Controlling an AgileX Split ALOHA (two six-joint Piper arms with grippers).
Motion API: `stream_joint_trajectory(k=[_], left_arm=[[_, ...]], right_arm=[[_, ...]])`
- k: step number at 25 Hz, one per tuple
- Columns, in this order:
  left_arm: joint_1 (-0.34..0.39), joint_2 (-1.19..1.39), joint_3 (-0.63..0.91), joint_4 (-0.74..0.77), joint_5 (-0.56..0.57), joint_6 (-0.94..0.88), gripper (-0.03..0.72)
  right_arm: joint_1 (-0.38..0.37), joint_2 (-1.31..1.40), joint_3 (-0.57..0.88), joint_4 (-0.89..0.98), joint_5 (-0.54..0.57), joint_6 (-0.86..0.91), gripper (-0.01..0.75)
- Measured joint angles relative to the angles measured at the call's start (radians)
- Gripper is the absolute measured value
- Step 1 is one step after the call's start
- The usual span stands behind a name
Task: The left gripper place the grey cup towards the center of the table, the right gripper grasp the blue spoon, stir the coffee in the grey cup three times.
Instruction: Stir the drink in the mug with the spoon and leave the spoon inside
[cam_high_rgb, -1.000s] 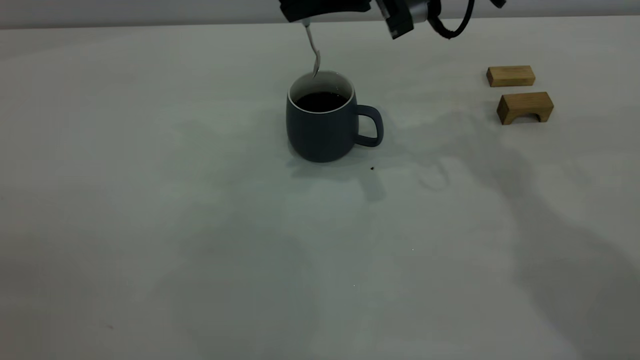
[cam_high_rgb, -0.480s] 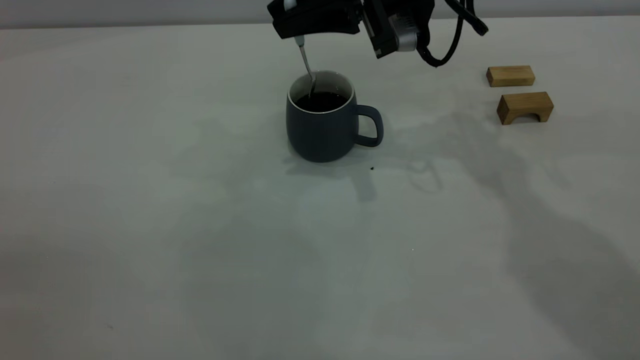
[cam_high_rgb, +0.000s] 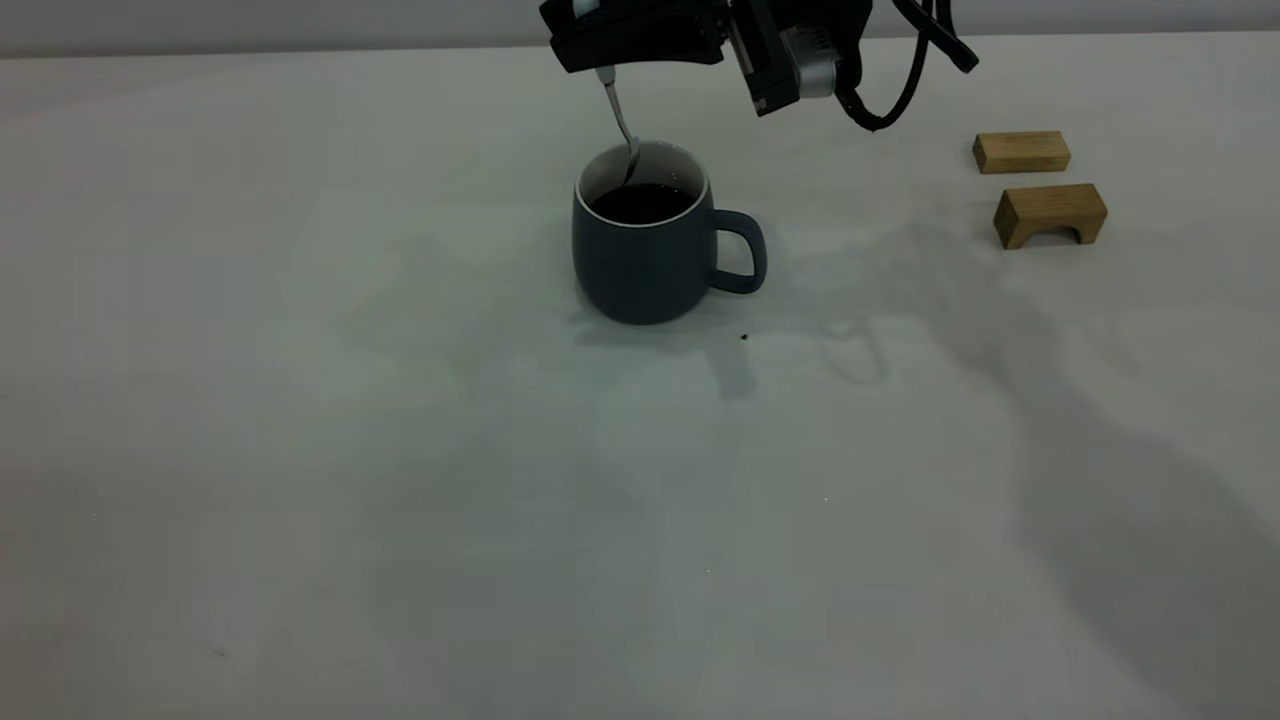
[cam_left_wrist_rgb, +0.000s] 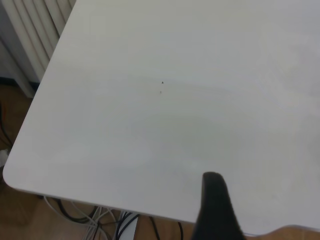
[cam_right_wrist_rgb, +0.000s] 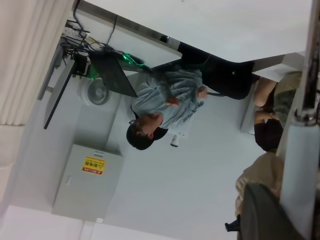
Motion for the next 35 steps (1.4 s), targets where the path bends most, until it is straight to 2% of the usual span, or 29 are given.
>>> stream_joint_trajectory(k=[8,25,35], left_arm=[[0.0,0.0,0.0,0.0,0.0,0.0,0.583],[0.0,0.0,0.0,0.0,0.0,0.0,0.583],[0.0,0.0,0.0,0.0,0.0,0.0,0.583]], right_arm=[[0.0,0.0,0.0,0.054,-0.001,0.001,0.13],[-0.002,0.045,0.0,0.137,-0.002,0.141,0.126],[-0.002,0.137,0.0,0.287,-0.006,0.145,0.122]])
